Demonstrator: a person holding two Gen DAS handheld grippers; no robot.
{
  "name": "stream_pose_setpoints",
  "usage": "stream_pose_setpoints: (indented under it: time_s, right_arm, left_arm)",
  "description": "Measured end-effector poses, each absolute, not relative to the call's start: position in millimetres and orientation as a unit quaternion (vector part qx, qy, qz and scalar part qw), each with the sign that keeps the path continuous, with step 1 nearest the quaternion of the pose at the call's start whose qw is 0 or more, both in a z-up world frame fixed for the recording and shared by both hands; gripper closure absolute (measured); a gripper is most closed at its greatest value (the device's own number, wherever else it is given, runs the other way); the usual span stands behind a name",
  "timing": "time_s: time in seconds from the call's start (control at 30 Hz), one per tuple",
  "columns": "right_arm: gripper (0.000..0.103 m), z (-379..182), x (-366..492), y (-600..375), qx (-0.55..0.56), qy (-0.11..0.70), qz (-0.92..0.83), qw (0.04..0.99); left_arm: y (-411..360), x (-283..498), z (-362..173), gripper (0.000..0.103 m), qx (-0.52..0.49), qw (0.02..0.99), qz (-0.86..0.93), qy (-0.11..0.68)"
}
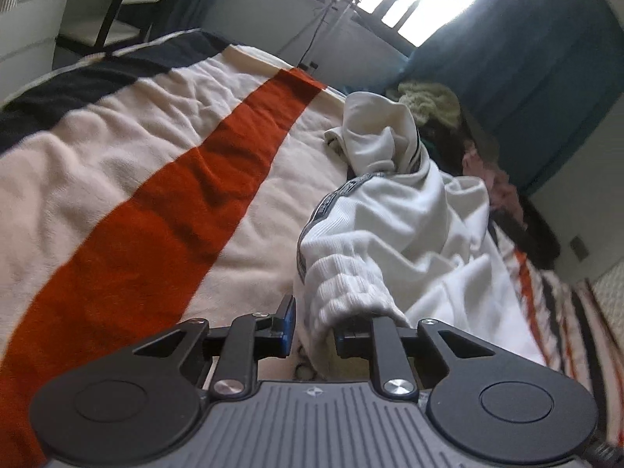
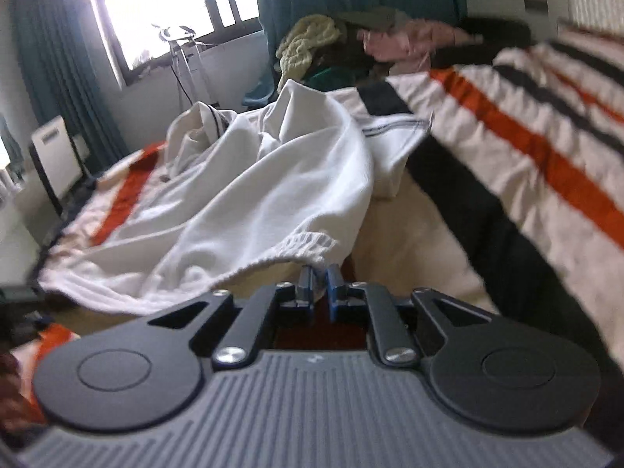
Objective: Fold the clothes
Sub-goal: 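Grasp the other cuff with the right gripper while the left gripper holds its cuff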
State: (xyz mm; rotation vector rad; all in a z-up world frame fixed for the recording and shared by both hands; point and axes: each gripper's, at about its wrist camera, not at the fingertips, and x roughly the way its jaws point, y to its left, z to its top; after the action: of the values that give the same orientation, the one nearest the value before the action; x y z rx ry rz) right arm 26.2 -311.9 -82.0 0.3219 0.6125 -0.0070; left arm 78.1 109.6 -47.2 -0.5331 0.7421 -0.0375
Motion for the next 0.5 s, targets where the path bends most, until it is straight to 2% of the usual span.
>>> stream_pose_setpoints:
  time_s: [0.03,0.1,0.17,0.23,0.37,0.43,0.5]
  right_arm:
    - [0.091,-82.8,24.6,-317.8,0.175,0.301,0.001,0.938]
    - [0.079,-84.4,21.4,-329.6,0.209,0.301,0.010,0.930]
    - [0.033,-89.2,20.1,-341.2,0.251,0.302,0.010,0.919]
    - [0.020,-93.3,17.9,-352.2,0.301,0.293,0.012,0.907]
    - [0.021,-100.6,22.9,-363.4,0.344,0.293,0.006,0.892]
    - [0.021,-106.4,31.0,-368.8,0.369,0.301,-0.004,0.879]
    - [0.021,-111.1,48.4,-371.6,0.372,0.316,-0.009,0.873]
  left_arm:
    - [109.2,74.3,-45.9,0.083,-0.251,0.898,-0.020,0.361]
    - [112.8,66.2,-43.8,0.077,-0.260,0.896,-0.022,0.360]
    - [117.1,58.1,-41.9,0.060,-0.274,0.892,-0.024,0.358]
    - [121.4,50.0,-39.9,0.047,-0.287,0.889,-0.026,0.356]
    - [134.8,40.9,-37.9,0.029,-0.336,0.881,-0.032,0.331]
    - [139.5,46.0,-42.5,0.025,-0.362,0.873,-0.034,0.327]
    - [143.6,52.4,-48.0,0.025,-0.386,0.863,-0.037,0.324]
